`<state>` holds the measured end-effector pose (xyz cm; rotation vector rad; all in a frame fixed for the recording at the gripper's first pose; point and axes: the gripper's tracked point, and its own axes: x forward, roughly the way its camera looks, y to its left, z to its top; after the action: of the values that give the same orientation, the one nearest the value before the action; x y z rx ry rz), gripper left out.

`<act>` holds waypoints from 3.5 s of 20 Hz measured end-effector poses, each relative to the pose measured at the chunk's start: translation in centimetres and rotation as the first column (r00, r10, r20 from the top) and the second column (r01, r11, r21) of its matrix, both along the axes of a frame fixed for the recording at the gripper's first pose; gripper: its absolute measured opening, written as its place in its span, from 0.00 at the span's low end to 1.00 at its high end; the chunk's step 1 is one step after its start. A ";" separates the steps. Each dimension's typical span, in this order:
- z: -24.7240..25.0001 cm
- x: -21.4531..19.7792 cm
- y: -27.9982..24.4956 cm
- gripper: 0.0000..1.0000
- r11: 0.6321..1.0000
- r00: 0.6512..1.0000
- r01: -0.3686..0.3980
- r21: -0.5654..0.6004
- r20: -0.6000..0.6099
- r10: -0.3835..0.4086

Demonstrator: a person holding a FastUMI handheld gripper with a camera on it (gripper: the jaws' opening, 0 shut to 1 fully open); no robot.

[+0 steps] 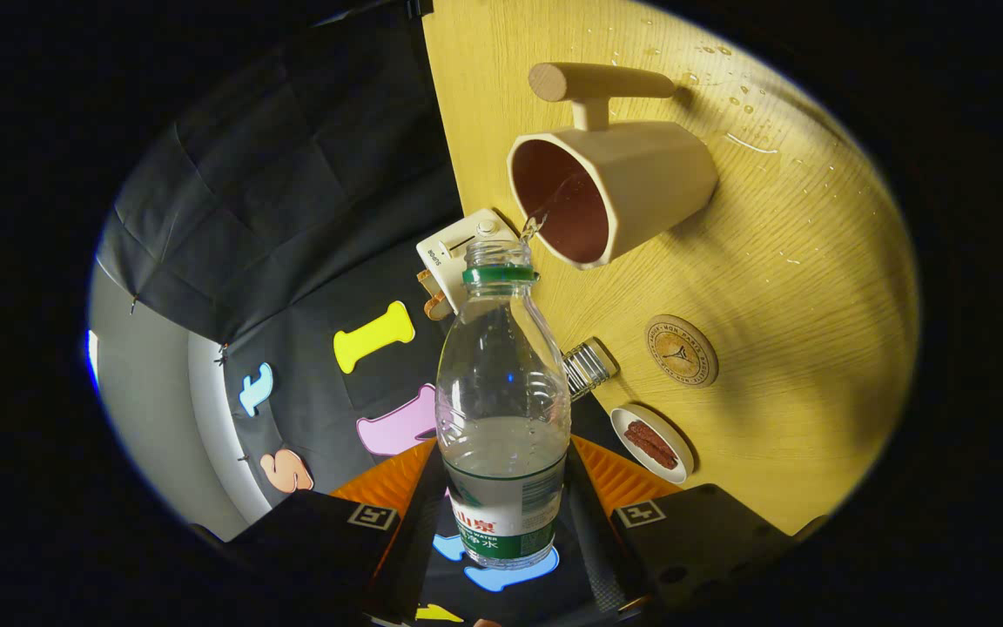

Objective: Take the bottle from table, then pour the juice into the cup, finally place the bottle on the coaster

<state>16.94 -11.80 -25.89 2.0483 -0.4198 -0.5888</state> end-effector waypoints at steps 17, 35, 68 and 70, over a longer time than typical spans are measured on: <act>4.3 -0.3 -0.8 0.75 0.980 0.984 0.126 0.152 0.110 -0.143; 3.9 -0.3 0.1 0.75 0.993 0.998 0.058 -0.103 0.024 -0.055; 1.2 11.0 -0.7 0.75 -0.034 0.466 -0.801 -0.598 -0.585 -0.664; -1.4 11.8 -1.0 0.75 -0.043 0.443 -0.828 -0.559 -0.606 -0.660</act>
<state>28.75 -12.77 -27.26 -0.1263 0.1414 -0.7758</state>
